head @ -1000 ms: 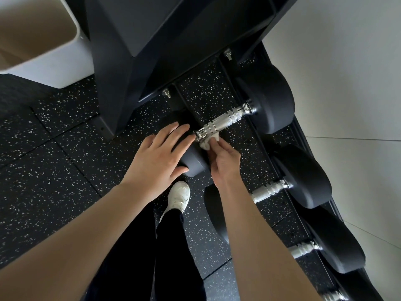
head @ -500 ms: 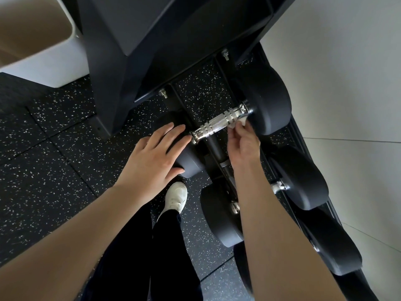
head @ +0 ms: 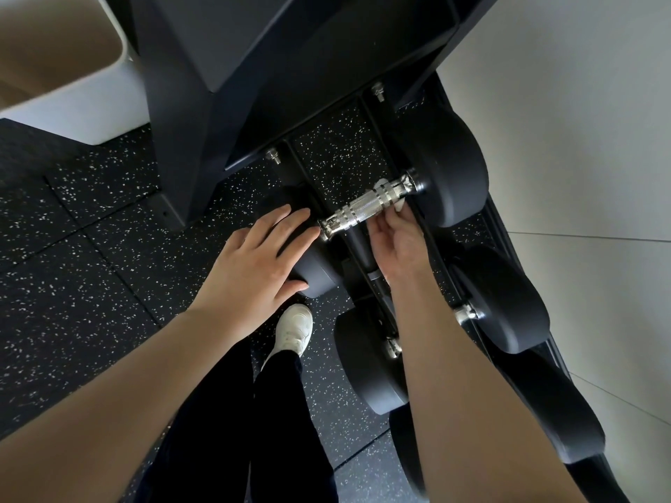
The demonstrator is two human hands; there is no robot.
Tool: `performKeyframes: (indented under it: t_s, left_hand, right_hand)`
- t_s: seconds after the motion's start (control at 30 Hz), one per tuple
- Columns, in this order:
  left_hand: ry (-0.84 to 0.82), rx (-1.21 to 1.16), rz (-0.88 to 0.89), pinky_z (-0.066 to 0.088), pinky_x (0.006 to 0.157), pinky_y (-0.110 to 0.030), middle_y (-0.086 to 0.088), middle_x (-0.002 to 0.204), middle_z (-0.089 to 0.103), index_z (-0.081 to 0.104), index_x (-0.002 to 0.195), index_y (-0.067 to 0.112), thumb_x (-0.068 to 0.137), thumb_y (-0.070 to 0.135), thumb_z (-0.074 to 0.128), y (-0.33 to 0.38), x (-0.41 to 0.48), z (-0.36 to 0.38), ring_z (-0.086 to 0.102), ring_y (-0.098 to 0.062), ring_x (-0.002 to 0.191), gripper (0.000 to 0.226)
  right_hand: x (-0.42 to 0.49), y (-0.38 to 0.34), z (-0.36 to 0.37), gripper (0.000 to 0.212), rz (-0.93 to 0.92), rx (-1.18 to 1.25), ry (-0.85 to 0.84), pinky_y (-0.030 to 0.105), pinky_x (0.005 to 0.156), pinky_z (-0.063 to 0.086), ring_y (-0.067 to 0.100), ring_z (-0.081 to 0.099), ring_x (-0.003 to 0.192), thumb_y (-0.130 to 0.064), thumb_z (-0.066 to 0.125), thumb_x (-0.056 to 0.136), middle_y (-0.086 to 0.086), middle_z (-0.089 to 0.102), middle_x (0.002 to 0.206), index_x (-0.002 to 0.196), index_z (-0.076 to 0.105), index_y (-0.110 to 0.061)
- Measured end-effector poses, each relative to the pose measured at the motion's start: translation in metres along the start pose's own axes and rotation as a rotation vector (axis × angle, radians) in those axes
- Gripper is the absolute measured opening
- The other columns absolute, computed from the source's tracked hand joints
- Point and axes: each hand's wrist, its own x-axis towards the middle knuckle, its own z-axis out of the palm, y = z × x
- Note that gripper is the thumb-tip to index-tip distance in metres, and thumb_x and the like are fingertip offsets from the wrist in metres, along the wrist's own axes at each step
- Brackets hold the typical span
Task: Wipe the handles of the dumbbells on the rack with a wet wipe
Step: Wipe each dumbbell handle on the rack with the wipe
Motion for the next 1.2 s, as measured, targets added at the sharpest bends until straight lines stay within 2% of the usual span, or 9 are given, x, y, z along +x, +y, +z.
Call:
performKeyframes:
  t_s: [0.07, 0.2, 0.33, 0.63, 0.77, 0.83, 0.97, 1.07, 1.2]
  left_hand:
    - [0.003, -0.002, 0.0, 0.047, 0.087, -0.048, -0.009, 0.147, 0.038, 0.041, 0.14, 0.014, 0.081, 0.043, 0.058, 0.0, 0.0, 0.0, 0.036, -0.029, 0.135, 0.069]
    - [0.003, -0.005, -0.003, 0.047, 0.087, -0.048, -0.008, 0.147, 0.038, 0.04, 0.141, 0.014, 0.081, 0.043, 0.058, 0.0, 0.0, 0.001, 0.035, -0.029, 0.135, 0.068]
    - [0.01, -0.004, 0.0, 0.047, 0.087, -0.047, -0.009, 0.147, 0.039, 0.041, 0.14, 0.013, 0.081, 0.043, 0.057, 0.0, -0.001, 0.0, 0.035, -0.029, 0.135, 0.068]
    - [0.015, -0.014, -0.013, 0.047, 0.087, -0.047, -0.008, 0.147, 0.038, 0.042, 0.14, 0.014, 0.08, 0.042, 0.061, 0.001, 0.0, 0.0, 0.034, -0.028, 0.135, 0.069]
    - [0.021, -0.017, -0.017, 0.047, 0.087, -0.047, -0.007, 0.147, 0.038, 0.044, 0.139, 0.014, 0.078, 0.041, 0.065, 0.001, -0.001, 0.0, 0.034, -0.028, 0.135, 0.07]
    - [0.021, -0.025, -0.023, 0.046, 0.088, -0.046, -0.006, 0.147, 0.038, 0.044, 0.139, 0.014, 0.077, 0.041, 0.068, 0.001, -0.001, 0.0, 0.034, -0.028, 0.135, 0.071]
    - [0.019, -0.034, -0.033, 0.046, 0.088, -0.046, -0.005, 0.148, 0.038, 0.043, 0.139, 0.015, 0.076, 0.041, 0.07, 0.0, -0.002, 0.001, 0.033, -0.026, 0.136, 0.073]
    - [0.027, -0.035, -0.037, 0.046, 0.086, -0.045, -0.005, 0.147, 0.038, 0.045, 0.138, 0.016, 0.075, 0.041, 0.072, 0.0, -0.002, 0.002, 0.034, -0.026, 0.135, 0.074]
    - [0.043, -0.049, -0.04, 0.047, 0.086, -0.045, -0.004, 0.147, 0.039, 0.046, 0.138, 0.016, 0.073, 0.04, 0.075, -0.001, -0.002, 0.003, 0.035, -0.026, 0.135, 0.075]
  right_hand:
    - [0.001, 0.003, -0.001, 0.032, 0.013, -0.023, -0.014, 0.037, 0.099, 0.046, 0.028, 0.051, 0.123, 0.006, 0.039, 0.094, 0.016, 0.054, 0.13, 0.122, 0.053, -0.001]
    - [-0.002, 0.011, -0.004, 0.026, 0.02, -0.098, -0.017, 0.042, 0.106, 0.04, 0.028, 0.054, 0.112, 0.006, 0.04, 0.094, 0.013, 0.06, 0.111, 0.107, 0.059, -0.007]
    - [-0.01, 0.026, -0.004, 0.023, 0.036, -0.137, -0.017, 0.038, 0.098, 0.047, 0.019, 0.059, 0.09, 0.008, 0.039, 0.093, 0.008, 0.061, 0.093, 0.097, 0.055, -0.007]
    - [-0.018, 0.038, -0.002, 0.02, 0.065, -0.281, -0.009, 0.028, 0.078, 0.057, 0.016, 0.064, 0.072, 0.011, 0.042, 0.091, 0.01, 0.06, 0.086, 0.088, 0.052, -0.006]
    - [-0.03, 0.034, -0.004, 0.017, 0.03, -0.395, 0.042, 0.026, 0.077, 0.057, 0.018, 0.067, 0.079, 0.01, 0.046, 0.09, 0.013, 0.063, 0.094, 0.093, 0.056, -0.003]
    - [-0.04, 0.034, -0.006, 0.014, -0.011, -0.489, 0.071, 0.025, 0.078, 0.056, 0.018, 0.065, 0.084, 0.007, 0.052, 0.089, 0.012, 0.065, 0.096, 0.093, 0.059, -0.004]
    - [-0.055, 0.031, -0.004, 0.018, -0.183, -0.706, 0.175, 0.02, 0.069, 0.051, 0.011, 0.063, 0.075, 0.001, 0.062, 0.085, 0.001, 0.067, 0.08, 0.086, 0.065, -0.017]
    - [-0.059, 0.027, 0.003, 0.019, -0.355, -0.94, 0.21, 0.019, 0.07, 0.05, 0.011, 0.064, 0.076, -0.005, 0.064, 0.085, -0.002, 0.068, 0.08, 0.085, 0.066, -0.024]
    - [-0.058, 0.032, 0.018, 0.011, -0.518, -1.182, 0.137, 0.008, 0.063, 0.046, 0.005, 0.06, 0.073, -0.011, 0.064, 0.087, -0.001, 0.068, 0.083, 0.095, 0.07, -0.01]
